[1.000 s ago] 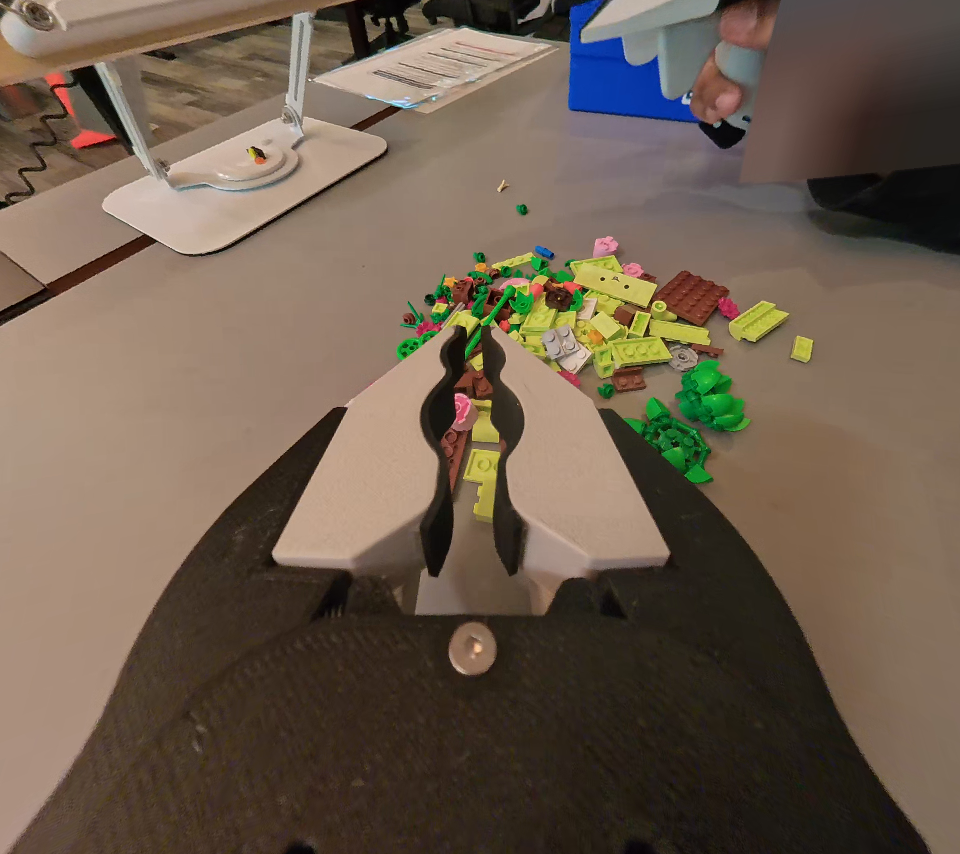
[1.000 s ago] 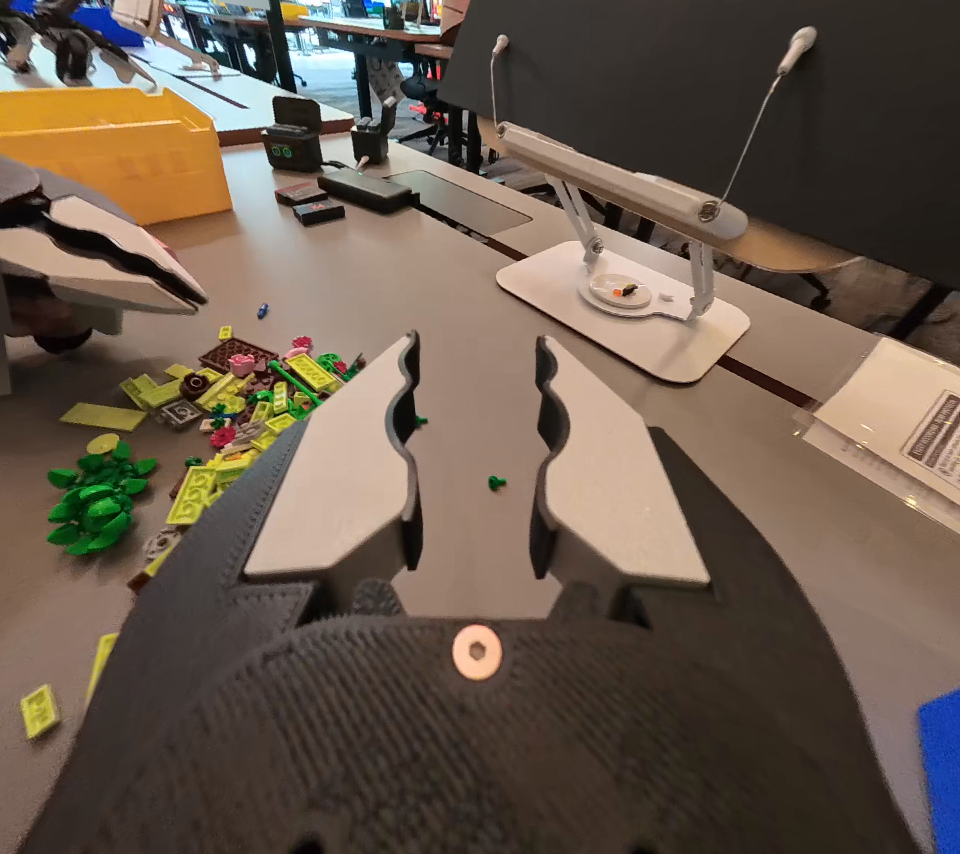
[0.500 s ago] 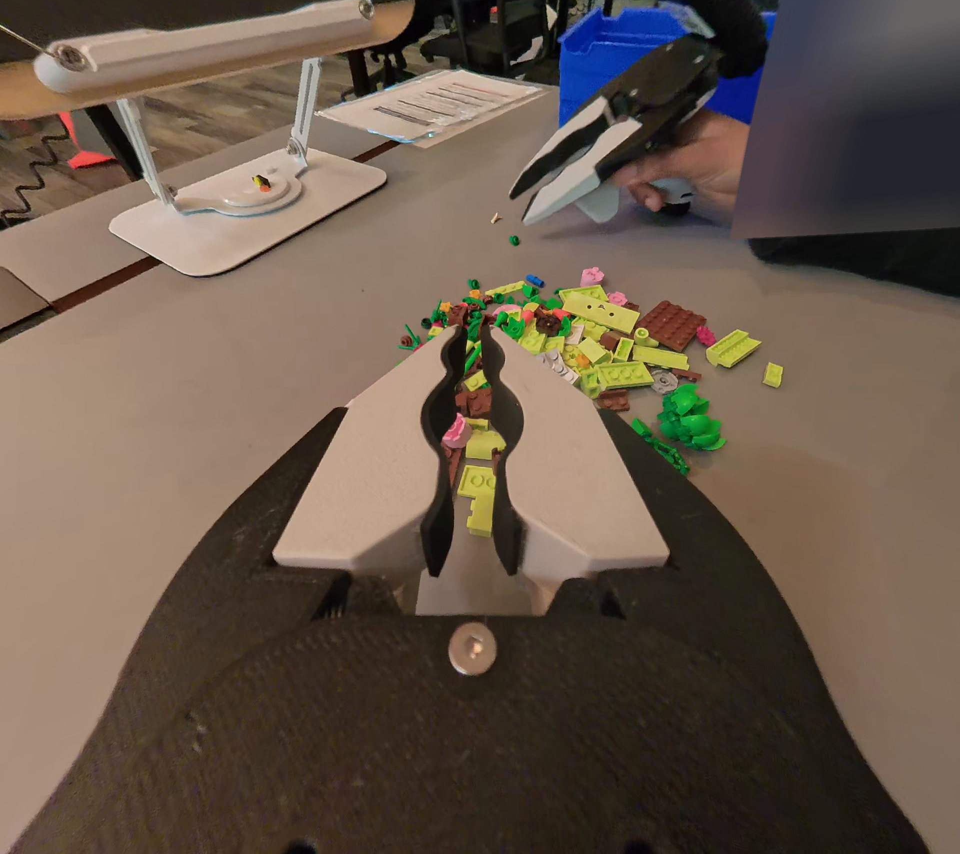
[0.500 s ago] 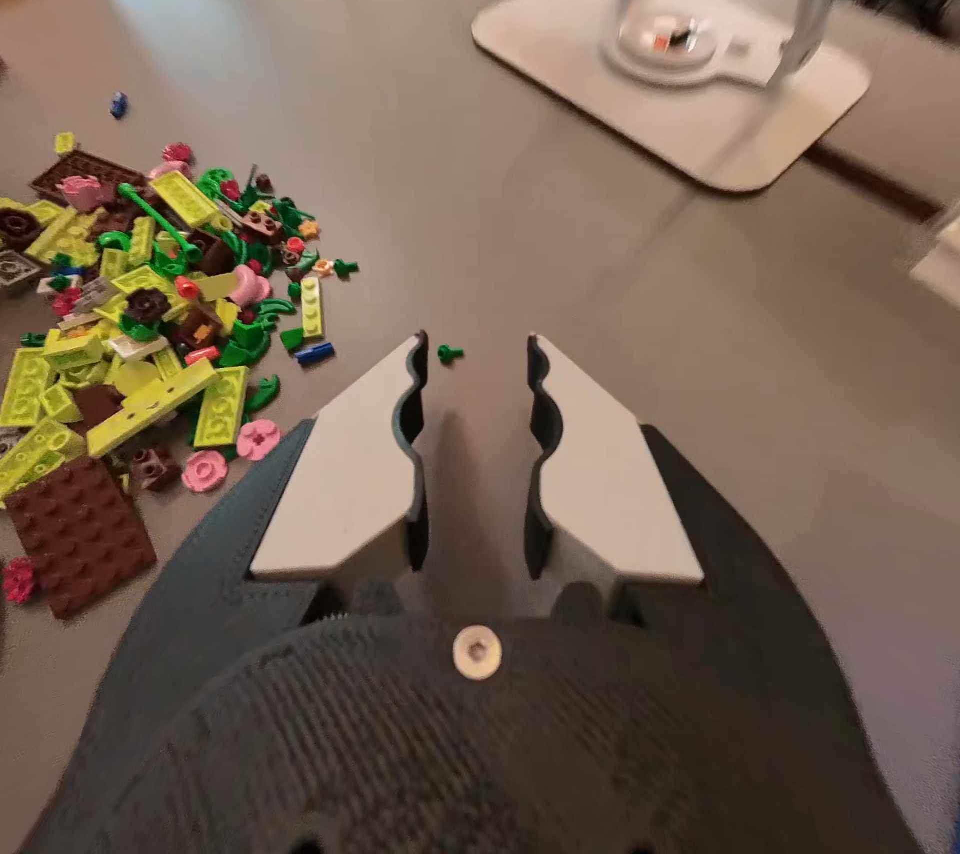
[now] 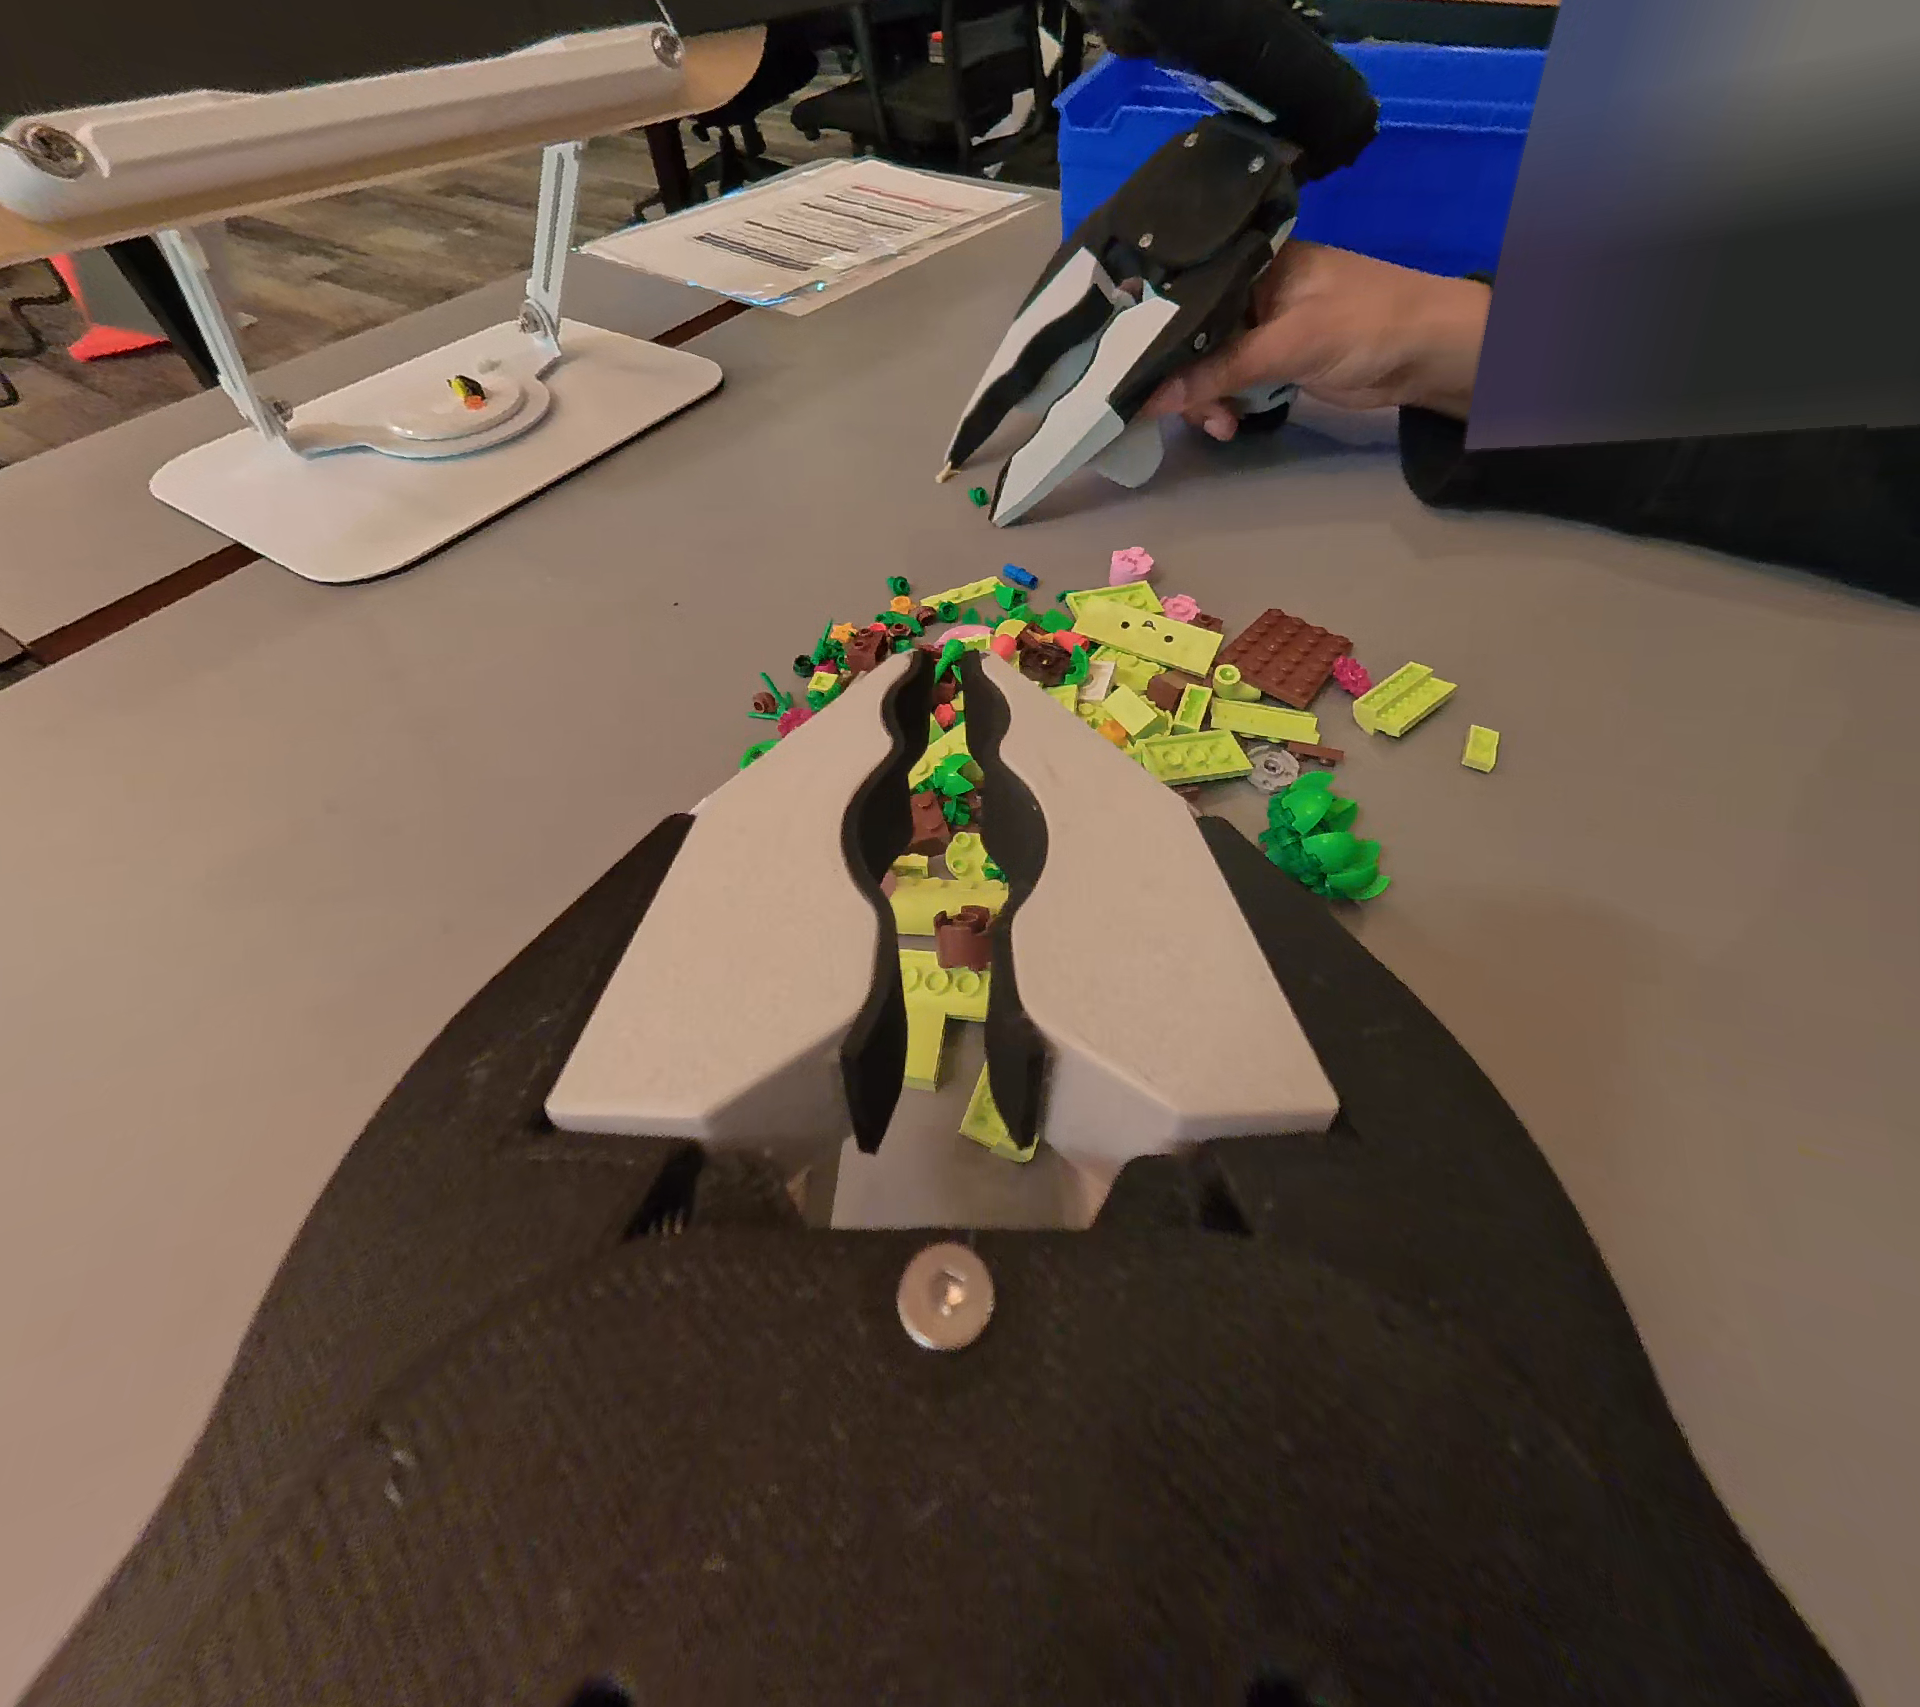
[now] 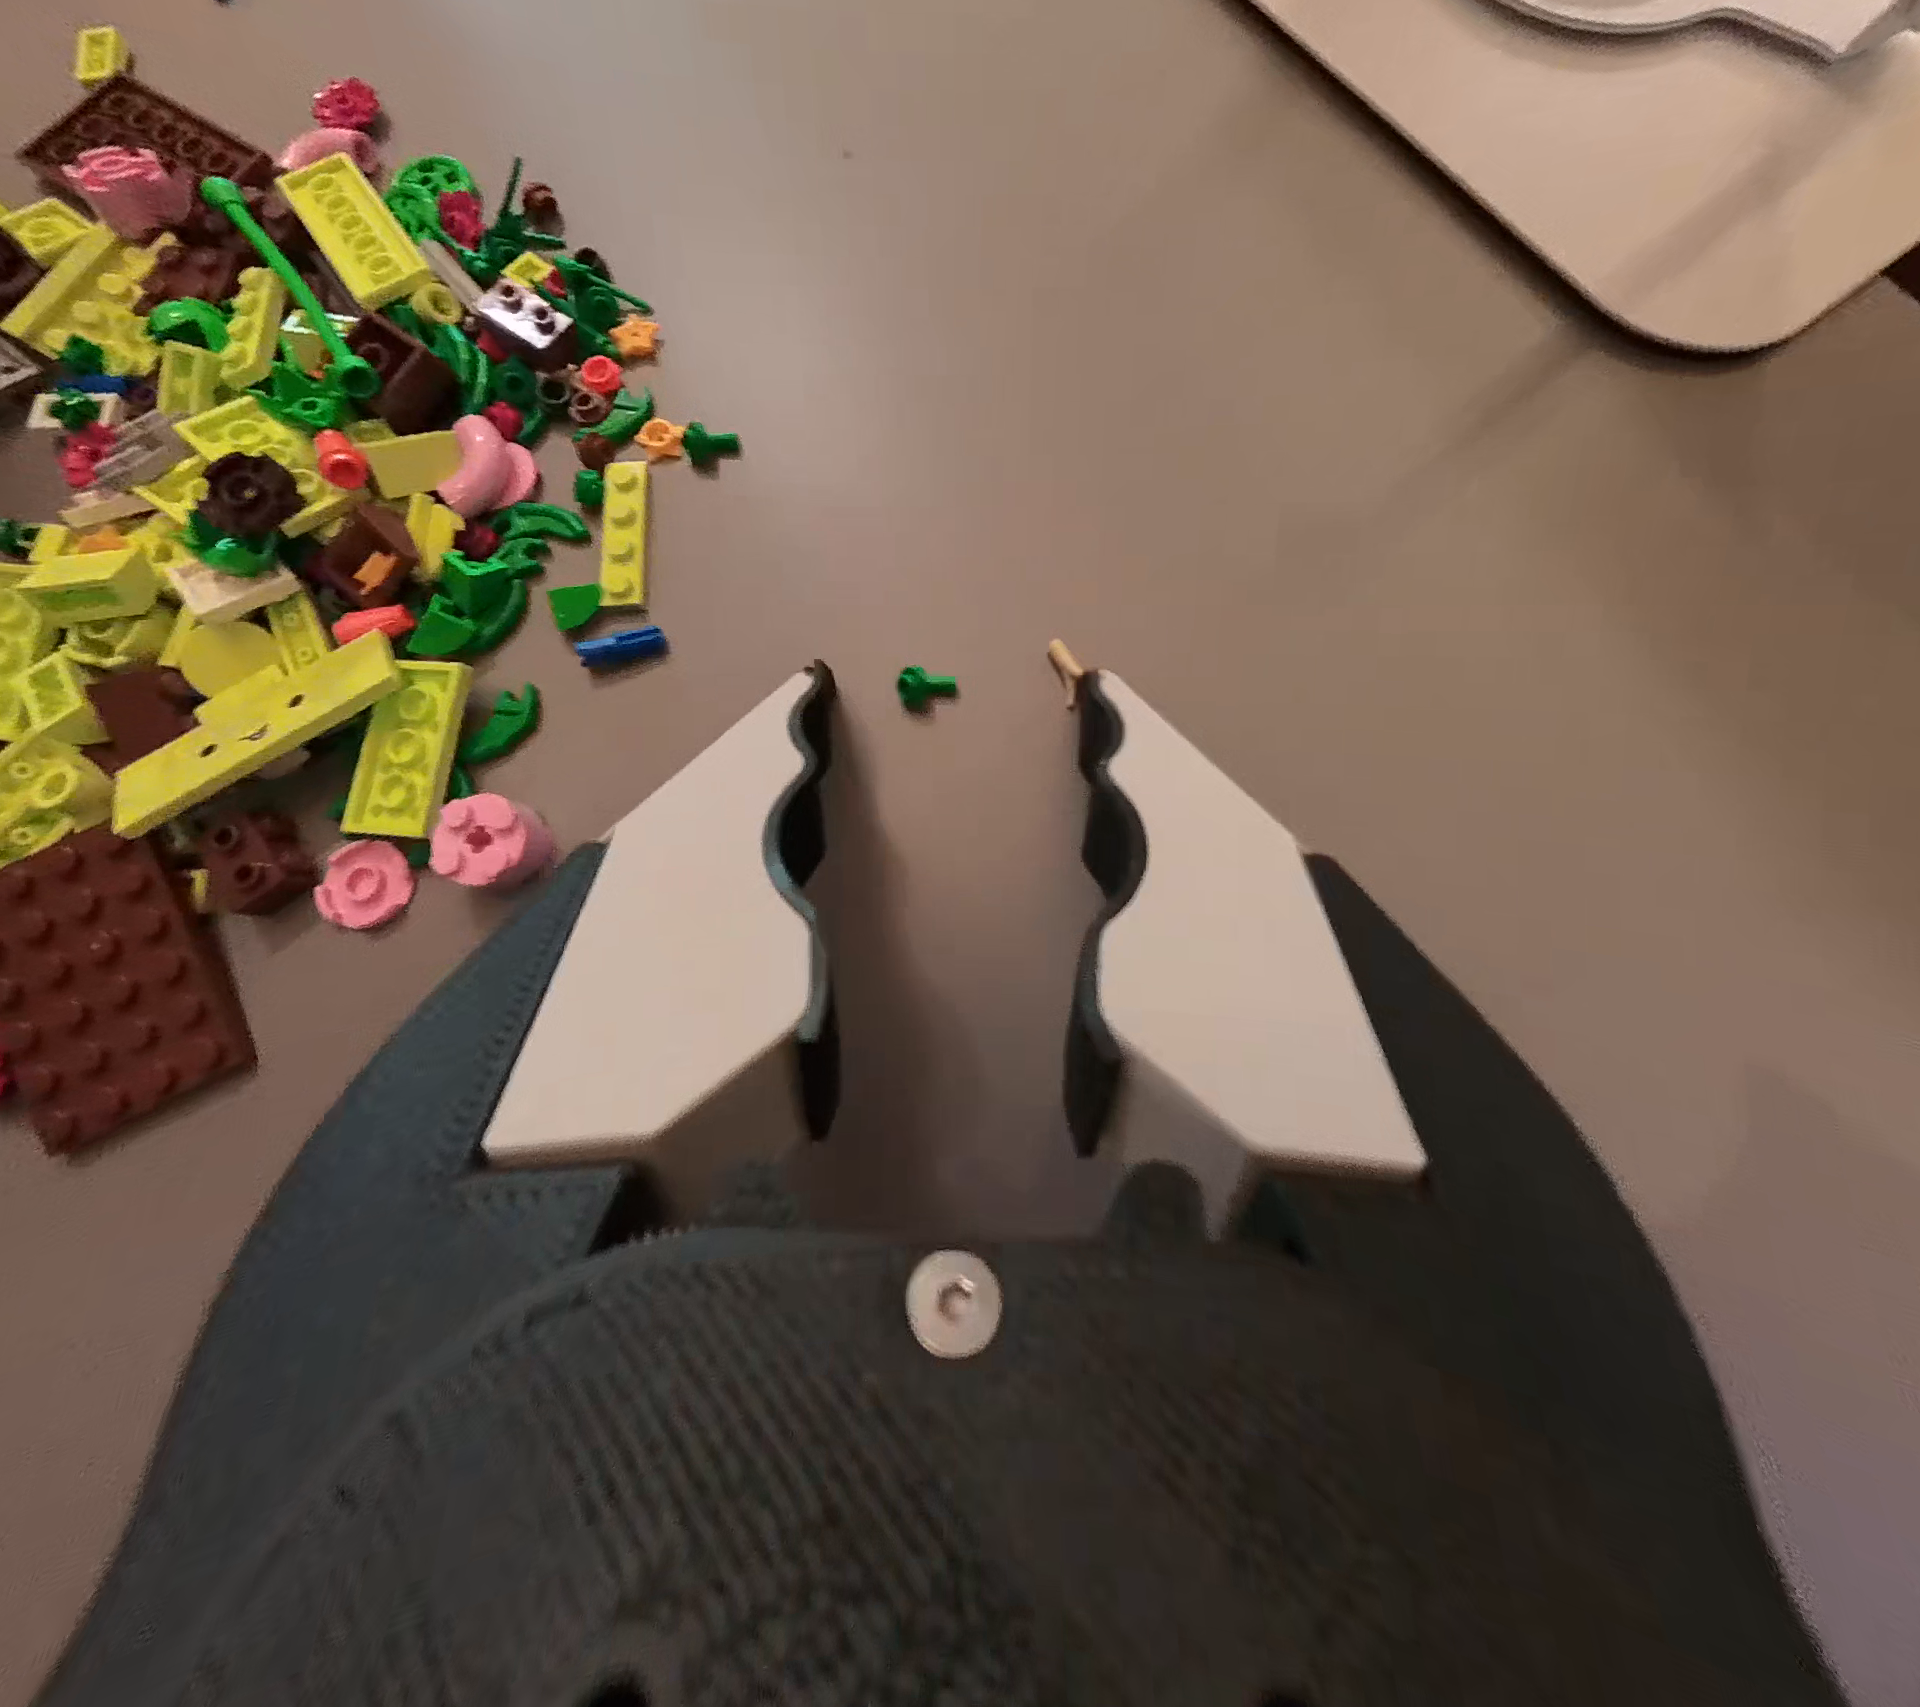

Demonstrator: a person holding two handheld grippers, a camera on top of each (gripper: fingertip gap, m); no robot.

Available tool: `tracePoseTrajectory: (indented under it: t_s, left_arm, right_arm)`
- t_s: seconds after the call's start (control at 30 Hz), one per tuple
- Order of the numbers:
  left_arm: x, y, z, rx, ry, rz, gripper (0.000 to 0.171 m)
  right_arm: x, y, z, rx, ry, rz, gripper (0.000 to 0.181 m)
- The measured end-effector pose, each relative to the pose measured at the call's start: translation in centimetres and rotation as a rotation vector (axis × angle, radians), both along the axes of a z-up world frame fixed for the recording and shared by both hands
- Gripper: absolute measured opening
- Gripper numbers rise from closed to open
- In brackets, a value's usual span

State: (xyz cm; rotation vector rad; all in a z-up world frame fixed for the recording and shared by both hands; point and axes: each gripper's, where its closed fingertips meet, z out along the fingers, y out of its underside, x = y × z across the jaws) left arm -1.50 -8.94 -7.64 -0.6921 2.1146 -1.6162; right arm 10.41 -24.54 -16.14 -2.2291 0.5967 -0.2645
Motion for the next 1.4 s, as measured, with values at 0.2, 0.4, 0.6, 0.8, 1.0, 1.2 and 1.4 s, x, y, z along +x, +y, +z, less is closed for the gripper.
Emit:
tracePoseTrajectory:
  t_s: [0.2, 0.4, 0.6, 0.8, 1.0, 1.2, 1.4]
  left_arm:
    - [0.2, 0.0, -0.8, 0.034, 0.005, 0.004, 0.004]
    - [0.3, 0.1, -1.3, 0.041, 0.016, 0.002, 0.004]
    - [0.2, -0.2, -1.6, 0.051, 0.017, -0.012, 0.003]
    - [0.0, -0.5, -1.9, 0.058, 0.016, -0.032, 0.003]
    - [-0.6, -1.1, -1.3, 0.021, -0.004, -0.072, 0.003]
    - [-0.4, -0.9, -1.2, -0.004, 0.015, -0.072, 0.003]
    - [-0.5, -0.9, -1.2, -0.006, 0.024, -0.077, 0.003]
  right_arm:
    - [-3.4, 2.4, 0.0, 0.008, 0.013, 0.143, 0.014]
    - [-4.9, 3.4, 1.4, 0.087, 0.014, 0.172, 0.018]
    - [-4.7, 3.1, 4.8, 0.254, -0.026, 0.124, 0.017]
    - [-4.1, 3.0, 6.1, 0.251, -0.178, 0.065, 0.021]
    - [-10.9, 7.0, 9.2, 0.421, -0.042, 0.338, 0.02]
    - [-18.0, 10.3, 6.1, 0.259, 0.107, 0.578, 0.045]
    - [-18.9, 10.6, 3.1, 0.082, 0.099, 0.589, 0.05]
